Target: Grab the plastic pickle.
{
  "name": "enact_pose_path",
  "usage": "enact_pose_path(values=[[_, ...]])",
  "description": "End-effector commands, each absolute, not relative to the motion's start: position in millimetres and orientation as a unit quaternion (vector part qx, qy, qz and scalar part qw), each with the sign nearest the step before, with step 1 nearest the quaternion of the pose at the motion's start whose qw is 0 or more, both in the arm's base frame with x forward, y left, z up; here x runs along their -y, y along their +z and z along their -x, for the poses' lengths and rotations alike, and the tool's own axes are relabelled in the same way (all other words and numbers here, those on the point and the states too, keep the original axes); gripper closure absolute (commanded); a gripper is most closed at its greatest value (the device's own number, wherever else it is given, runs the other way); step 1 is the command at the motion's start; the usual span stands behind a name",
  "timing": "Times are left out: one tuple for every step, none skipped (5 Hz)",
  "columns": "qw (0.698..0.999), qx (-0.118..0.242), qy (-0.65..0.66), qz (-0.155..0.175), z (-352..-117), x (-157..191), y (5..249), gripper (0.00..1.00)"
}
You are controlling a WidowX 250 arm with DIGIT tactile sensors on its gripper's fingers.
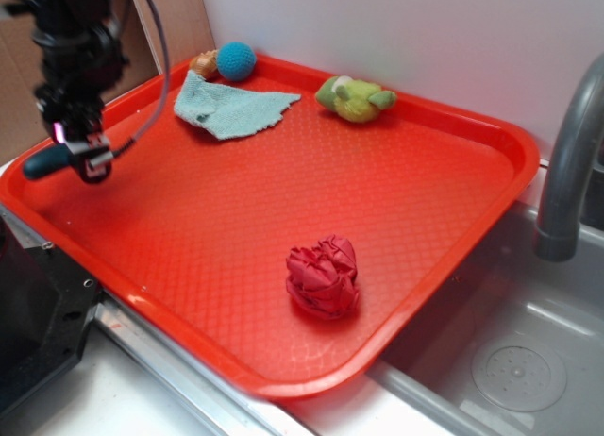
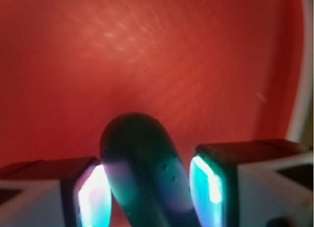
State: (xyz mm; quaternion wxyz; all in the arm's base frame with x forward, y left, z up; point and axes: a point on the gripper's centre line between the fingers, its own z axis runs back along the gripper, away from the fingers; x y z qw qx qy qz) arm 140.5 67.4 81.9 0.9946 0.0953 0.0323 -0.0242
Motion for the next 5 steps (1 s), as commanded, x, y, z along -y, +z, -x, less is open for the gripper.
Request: enact_pose_path(values=[[0.984,0.059,0.168,-0.032,-163.0,-11.7,187.3,1.0],[0.981,0.032,0.19,-0.013,-173.4,-16.7,217.1,1.0],[0.98,0.026,0.196,-0.001,-185.0,-23.1,220.8,1.0],[0.985,0.035,0.169,0.009,-194.0,-19.7,219.8,1.0],[0.985,0.023,0.17,-0.002,-194.0,-19.5,208.4,1.0]])
